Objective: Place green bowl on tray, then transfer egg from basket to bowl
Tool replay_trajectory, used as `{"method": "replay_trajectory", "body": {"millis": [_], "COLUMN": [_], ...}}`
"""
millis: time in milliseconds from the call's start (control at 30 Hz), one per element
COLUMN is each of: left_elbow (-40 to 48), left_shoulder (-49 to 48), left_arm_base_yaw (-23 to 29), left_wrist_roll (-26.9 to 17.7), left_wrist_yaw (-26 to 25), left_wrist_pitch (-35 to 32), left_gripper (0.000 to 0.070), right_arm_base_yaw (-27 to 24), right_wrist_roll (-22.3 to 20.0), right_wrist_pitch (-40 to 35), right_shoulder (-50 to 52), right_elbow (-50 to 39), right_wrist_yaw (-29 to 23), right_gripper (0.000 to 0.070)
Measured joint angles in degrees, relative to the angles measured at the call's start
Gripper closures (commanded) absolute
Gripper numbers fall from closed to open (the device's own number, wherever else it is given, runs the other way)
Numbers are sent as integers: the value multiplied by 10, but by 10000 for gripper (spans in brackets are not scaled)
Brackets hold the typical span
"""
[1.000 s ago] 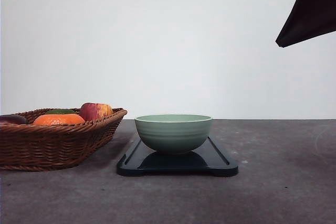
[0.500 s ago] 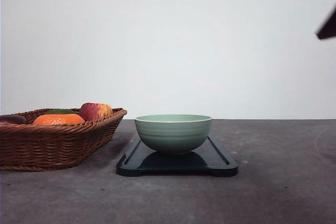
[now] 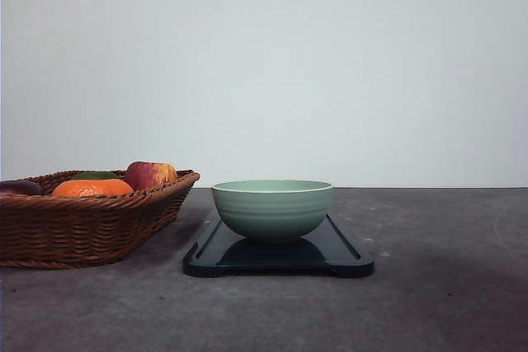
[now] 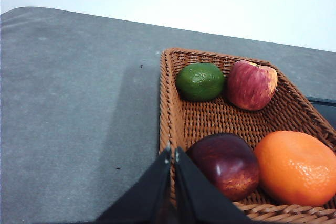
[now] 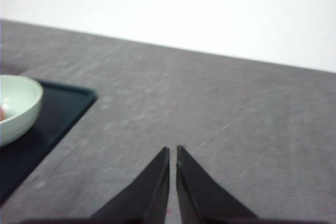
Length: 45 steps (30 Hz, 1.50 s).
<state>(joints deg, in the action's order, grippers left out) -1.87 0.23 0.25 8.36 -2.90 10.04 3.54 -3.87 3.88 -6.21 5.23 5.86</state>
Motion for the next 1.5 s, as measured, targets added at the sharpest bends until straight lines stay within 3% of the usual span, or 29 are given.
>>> {"method": "replay_trajectory", "body": {"millis": [133, 1500], "left_elbow": [0, 0], "left_shoulder": [0, 0], "left_arm_base_yaw": [0, 0], "left_wrist_roll": [0, 0], "left_wrist_yaw": [0, 0], "left_wrist_pitch": [0, 0], "left_gripper": [700, 700], "right_arm_base_yaw": [-7, -10], "right_wrist_roll": [13, 28], "right_wrist_pitch": [0, -6], "right_shoulder": [53, 60], "right_elbow": [-29, -43], "right_wrist_yaw": [-31, -31], "right_gripper": [685, 685]}}
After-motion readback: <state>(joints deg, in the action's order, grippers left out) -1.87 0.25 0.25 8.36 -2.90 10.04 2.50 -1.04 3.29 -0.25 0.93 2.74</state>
